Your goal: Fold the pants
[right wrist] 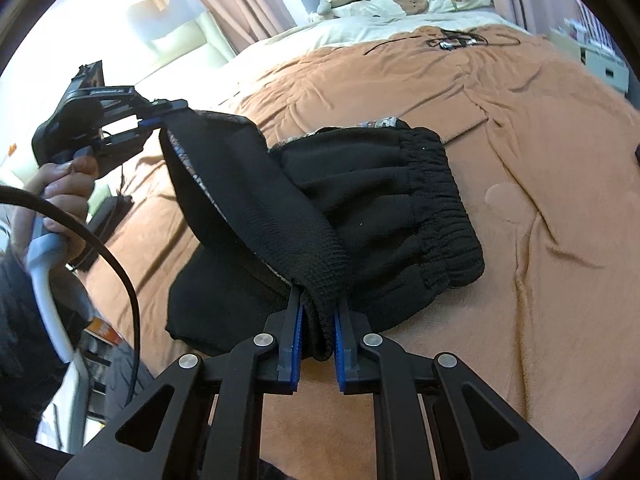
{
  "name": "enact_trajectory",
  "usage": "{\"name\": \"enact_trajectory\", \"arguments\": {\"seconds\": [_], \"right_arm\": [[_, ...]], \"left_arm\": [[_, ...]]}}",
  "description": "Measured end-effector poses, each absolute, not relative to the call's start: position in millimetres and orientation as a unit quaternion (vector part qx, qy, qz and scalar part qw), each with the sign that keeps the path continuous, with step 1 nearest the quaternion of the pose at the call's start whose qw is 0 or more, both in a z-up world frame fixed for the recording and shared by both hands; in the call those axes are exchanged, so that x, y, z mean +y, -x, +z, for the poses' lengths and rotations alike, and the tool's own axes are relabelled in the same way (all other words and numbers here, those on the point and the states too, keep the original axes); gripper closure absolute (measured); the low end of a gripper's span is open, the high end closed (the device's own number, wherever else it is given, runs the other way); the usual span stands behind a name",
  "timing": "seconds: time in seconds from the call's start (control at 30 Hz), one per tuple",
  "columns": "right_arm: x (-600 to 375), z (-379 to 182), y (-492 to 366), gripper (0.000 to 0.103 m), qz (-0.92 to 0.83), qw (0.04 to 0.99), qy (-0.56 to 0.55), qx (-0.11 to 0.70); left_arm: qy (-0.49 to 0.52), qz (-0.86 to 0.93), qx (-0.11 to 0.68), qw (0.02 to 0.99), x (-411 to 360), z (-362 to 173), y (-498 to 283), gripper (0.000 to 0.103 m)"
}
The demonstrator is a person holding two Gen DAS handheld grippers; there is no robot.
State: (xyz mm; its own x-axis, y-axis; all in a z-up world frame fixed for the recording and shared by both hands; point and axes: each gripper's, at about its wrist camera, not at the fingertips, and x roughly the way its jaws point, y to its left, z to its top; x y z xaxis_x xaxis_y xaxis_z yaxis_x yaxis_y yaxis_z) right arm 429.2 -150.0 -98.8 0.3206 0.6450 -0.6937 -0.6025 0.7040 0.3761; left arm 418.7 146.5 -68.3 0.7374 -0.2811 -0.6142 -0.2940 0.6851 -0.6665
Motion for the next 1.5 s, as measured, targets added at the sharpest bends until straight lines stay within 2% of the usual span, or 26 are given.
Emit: {"name": "enact_trajectory", "arguments": {"seconds": [0.3,1.07,1.1,1.17,1.23,1.27,1.3,1.33,1.5], "right_arm": [[-162,-110,-441,0.095,0.376,0.806,-0.071,0.451],[-210,-138,-449,0.095,0.346,0.781,-0.168,0.492],[-212,-139,-450,0.094,0.34,0.782,-0.167,0.496],[-212,-138,-453,0.09,0.32,0.79,-0.147,0.502],[-212,-135,-452,0.08,0.316,0.798,-0.136,0.494],[-213,-134,-452,0.068,0.317,0.799,-0.136,0.492],[-214,-132,-452,0.062,0.316,0.801,-0.136,0.489],[-214,-131,-452,0.057,0.315,0.804,-0.134,0.486],[-219,-129,-450,0.057,0.315,0.81,-0.133,0.476]], "left_arm": [[0.342,-0.036,0.391,0.854,120,-59,-481,0.098],[0.249,-0.096,0.503,0.822,28,-101,-600,0.097],[0.248,-0.095,0.509,0.819,27,-103,-602,0.094],[0.25,-0.094,0.519,0.812,28,-105,-602,0.079],[0.252,-0.087,0.51,0.818,33,-102,-597,0.049],[0.251,-0.08,0.502,0.824,38,-99,-594,0.045],[0.25,-0.073,0.497,0.828,43,-96,-590,0.04],[0.249,-0.071,0.496,0.829,45,-96,-588,0.04],[0.228,-0.059,0.512,0.826,51,-104,-580,0.04]]}}
